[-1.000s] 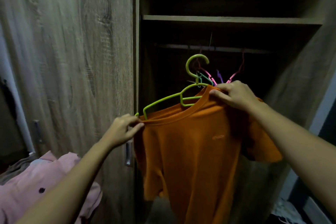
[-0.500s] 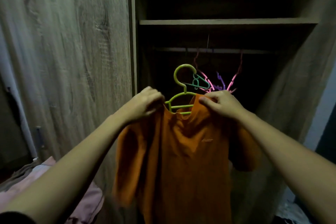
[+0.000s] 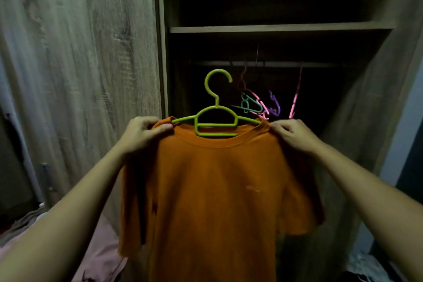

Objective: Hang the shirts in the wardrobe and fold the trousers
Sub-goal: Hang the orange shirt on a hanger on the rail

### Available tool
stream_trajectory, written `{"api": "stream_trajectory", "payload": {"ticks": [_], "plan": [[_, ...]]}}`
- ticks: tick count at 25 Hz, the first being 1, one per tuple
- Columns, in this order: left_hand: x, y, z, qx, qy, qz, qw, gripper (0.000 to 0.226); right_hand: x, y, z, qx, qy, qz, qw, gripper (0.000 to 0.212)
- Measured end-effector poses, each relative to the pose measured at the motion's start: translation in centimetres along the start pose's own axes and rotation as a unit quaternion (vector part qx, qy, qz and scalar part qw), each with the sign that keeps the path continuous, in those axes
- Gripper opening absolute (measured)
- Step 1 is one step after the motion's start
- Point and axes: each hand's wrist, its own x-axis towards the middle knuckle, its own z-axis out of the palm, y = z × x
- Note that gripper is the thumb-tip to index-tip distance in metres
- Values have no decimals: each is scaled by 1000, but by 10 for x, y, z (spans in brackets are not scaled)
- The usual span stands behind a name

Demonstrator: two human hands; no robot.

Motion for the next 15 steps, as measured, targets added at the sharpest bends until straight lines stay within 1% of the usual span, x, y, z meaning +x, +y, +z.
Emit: {"api": "stream_trajectory", "payload": {"ticks": [1, 3, 4, 6, 7, 9, 10, 11, 12, 13, 14, 15], "plan": [[-1, -4, -3, -5, 6, -6, 1000, 54, -3, 8, -1, 0, -23, 6, 1000, 40], [-3, -8, -4, -6, 18, -21, 1000, 45, -11, 15, 1, -1, -75, 23, 997, 46], [-2, -8, -4, 2, 25, -29, 999, 39, -15, 17, 3, 8, -67, 31, 997, 50], [1, -4, -7, 19, 34, -41, 998, 31, -16, 24, 2, 32, 6, 37, 999, 65], [3, -4, -8, 18, 37, -48, 998, 29, -14, 24, 0, 11, 31, 30, 999, 73], [5, 0, -8, -2, 33, -57, 998, 29, -9, 10, 2, -112, 38, 6, 993, 75], [6, 2, -7, -11, 30, -55, 998, 31, -3, -2, 5, -159, 38, -30, 986, 71], [7, 5, -4, -14, 27, -50, 998, 33, 3, -13, 9, -176, 38, -76, 981, 61], [9, 9, 0, -8, 23, -44, 999, 32, 8, -24, 13, -162, 37, -102, 981, 47], [10, 13, 2, 5, 17, -40, 999, 30, 11, -32, 15, -125, 30, -107, 986, 32], [10, 16, 2, 16, 4, -40, 999, 28, 13, -35, 17, -76, 16, -90, 993, 24], [10, 21, -1, 14, -24, -45, 999, 29, 14, -35, 18, -33, 7, -71, 997, 21]]}}
